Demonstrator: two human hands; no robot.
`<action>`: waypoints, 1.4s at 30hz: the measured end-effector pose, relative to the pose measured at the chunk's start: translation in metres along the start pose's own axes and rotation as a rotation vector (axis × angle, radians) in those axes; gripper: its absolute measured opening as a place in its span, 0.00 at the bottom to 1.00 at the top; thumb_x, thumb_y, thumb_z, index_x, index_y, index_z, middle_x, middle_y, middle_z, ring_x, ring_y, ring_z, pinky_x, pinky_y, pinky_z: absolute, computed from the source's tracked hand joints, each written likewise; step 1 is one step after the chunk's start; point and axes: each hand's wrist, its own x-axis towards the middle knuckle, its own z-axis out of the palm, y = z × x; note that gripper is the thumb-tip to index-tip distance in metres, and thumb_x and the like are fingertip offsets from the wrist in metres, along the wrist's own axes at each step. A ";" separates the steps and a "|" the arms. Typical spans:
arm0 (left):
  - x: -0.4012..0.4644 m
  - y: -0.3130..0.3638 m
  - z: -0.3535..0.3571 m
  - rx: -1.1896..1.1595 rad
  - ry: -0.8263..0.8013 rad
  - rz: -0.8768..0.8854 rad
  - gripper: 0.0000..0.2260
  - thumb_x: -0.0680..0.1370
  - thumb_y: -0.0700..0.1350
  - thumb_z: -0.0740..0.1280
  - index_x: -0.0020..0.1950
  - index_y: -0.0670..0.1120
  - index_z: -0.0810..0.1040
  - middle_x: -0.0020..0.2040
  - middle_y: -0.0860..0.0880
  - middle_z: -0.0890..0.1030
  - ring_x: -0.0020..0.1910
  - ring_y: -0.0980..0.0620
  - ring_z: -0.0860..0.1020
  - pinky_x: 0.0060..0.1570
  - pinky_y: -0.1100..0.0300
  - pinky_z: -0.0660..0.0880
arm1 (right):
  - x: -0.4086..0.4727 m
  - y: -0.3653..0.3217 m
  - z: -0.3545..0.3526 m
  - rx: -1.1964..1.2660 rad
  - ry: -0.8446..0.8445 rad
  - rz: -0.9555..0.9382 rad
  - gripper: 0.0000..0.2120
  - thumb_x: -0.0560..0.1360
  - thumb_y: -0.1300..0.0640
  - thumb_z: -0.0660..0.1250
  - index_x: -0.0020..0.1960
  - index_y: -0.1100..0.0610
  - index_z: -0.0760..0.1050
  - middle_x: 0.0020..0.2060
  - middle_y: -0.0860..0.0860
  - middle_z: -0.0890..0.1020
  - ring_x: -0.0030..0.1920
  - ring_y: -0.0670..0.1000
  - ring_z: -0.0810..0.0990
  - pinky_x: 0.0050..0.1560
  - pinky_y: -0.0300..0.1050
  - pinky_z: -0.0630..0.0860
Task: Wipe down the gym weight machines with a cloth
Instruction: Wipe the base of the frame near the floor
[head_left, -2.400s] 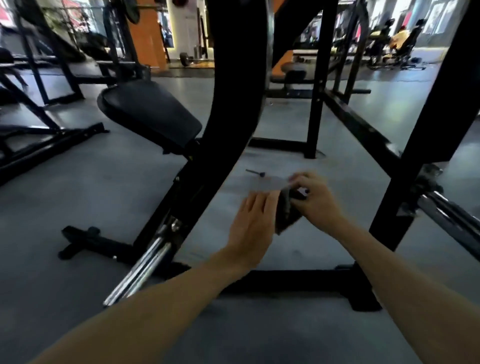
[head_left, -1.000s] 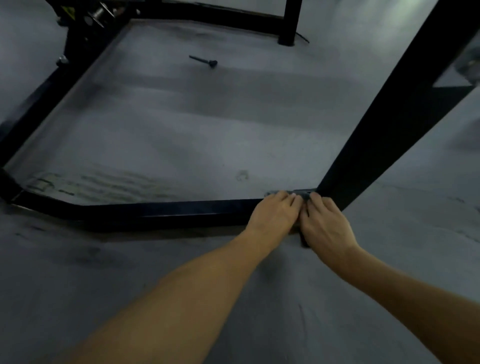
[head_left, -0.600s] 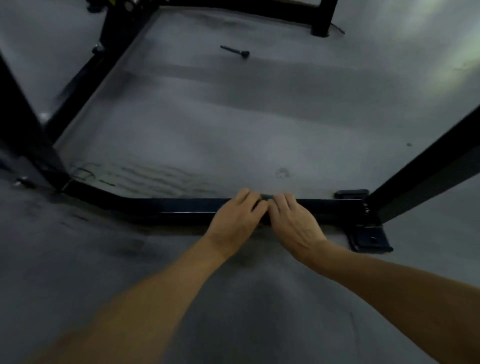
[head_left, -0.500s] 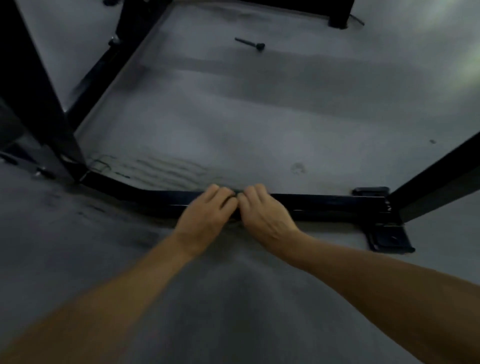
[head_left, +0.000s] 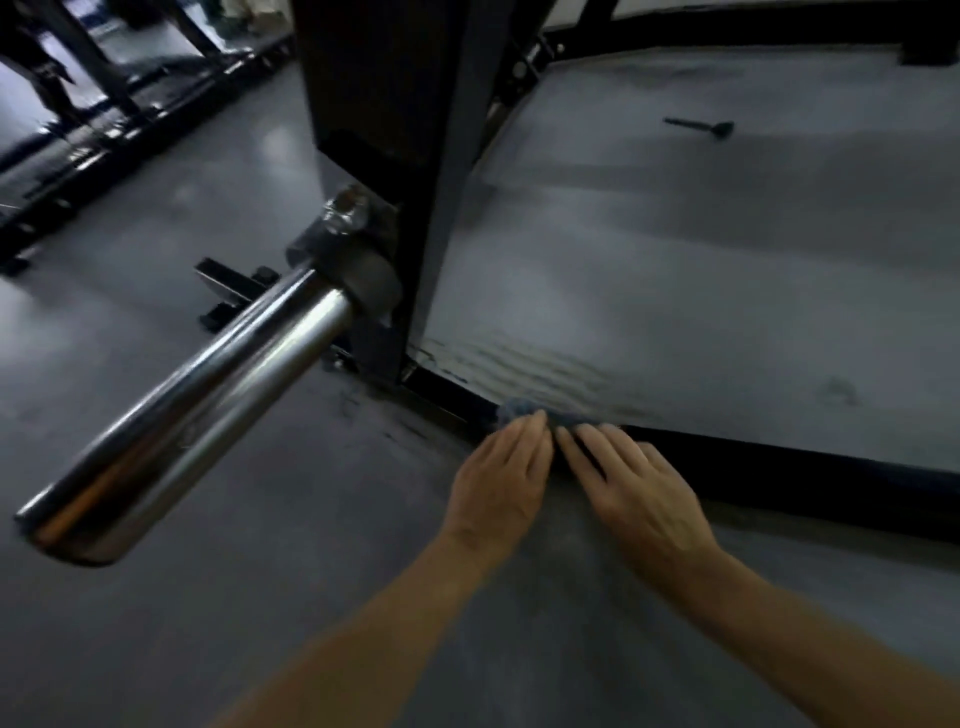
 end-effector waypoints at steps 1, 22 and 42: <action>-0.008 -0.002 -0.004 0.000 -0.043 -0.041 0.20 0.78 0.41 0.59 0.65 0.37 0.80 0.66 0.40 0.80 0.63 0.45 0.80 0.63 0.57 0.75 | 0.004 -0.006 0.003 0.013 -0.028 -0.001 0.23 0.77 0.61 0.57 0.71 0.64 0.74 0.65 0.60 0.78 0.64 0.62 0.77 0.59 0.54 0.77; -0.026 0.014 -0.021 -0.972 -0.068 -1.001 0.32 0.84 0.36 0.59 0.83 0.53 0.48 0.83 0.54 0.51 0.80 0.56 0.56 0.79 0.56 0.56 | 0.072 -0.045 0.018 0.027 -0.411 -0.348 0.29 0.80 0.57 0.46 0.79 0.65 0.53 0.79 0.61 0.58 0.80 0.62 0.54 0.78 0.60 0.59; -0.024 0.019 0.010 -0.367 -0.015 -0.483 0.29 0.81 0.37 0.57 0.82 0.40 0.53 0.83 0.45 0.51 0.82 0.51 0.46 0.80 0.55 0.47 | 0.037 -0.027 0.017 0.111 -0.058 -0.033 0.21 0.77 0.63 0.57 0.67 0.66 0.77 0.66 0.60 0.79 0.67 0.57 0.78 0.65 0.51 0.77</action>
